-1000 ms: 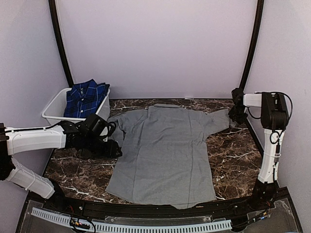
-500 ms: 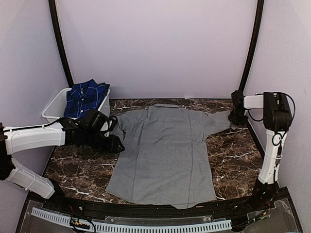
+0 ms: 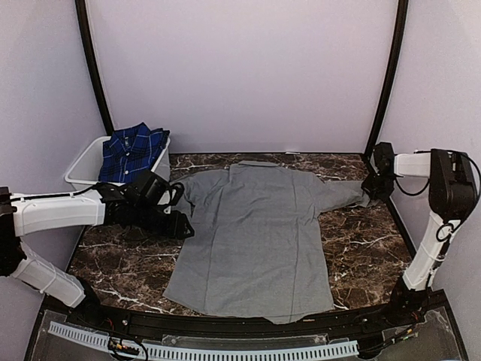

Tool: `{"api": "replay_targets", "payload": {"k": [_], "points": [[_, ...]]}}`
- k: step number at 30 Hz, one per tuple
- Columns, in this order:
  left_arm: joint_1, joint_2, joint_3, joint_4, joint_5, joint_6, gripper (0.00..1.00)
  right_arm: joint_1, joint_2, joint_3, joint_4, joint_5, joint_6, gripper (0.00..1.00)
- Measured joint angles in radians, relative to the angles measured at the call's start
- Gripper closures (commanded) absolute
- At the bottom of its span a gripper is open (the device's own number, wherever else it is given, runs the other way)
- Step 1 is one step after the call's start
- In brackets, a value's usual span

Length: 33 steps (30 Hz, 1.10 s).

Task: Fold and stack the long sleeve shirts
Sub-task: Pick up the sleeve from the center of the board.

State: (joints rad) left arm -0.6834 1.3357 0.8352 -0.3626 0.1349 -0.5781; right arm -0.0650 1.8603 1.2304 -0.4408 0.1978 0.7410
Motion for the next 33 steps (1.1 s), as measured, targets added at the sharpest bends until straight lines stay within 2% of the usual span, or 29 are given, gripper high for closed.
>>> {"api": "replay_targets", "payload": {"k": [7,13,18,24,29,33], "points": [[0.000,0.026,0.000,0.011,0.012,0.001,0.48,0.053,-0.113,-0.065,0.021,-0.040,0.008,1.00],[0.000,0.042,0.016,0.011,0.015,0.007,0.48,0.041,-0.216,-0.056,-0.022,0.035,-0.033,1.00],[0.000,0.062,0.039,0.016,0.019,0.010,0.48,-0.008,-0.275,-0.003,-0.078,0.111,-0.089,1.00],[0.000,0.078,0.047,0.016,0.025,0.010,0.49,-0.029,-0.280,0.136,-0.099,0.171,-0.183,1.00],[0.000,0.082,0.047,0.016,0.025,0.009,0.49,-0.028,-0.280,0.233,-0.071,0.178,-0.270,1.00],[0.000,0.089,0.047,0.016,0.026,0.006,0.49,-0.025,-0.284,0.250,-0.003,0.158,-0.335,1.00]]}}
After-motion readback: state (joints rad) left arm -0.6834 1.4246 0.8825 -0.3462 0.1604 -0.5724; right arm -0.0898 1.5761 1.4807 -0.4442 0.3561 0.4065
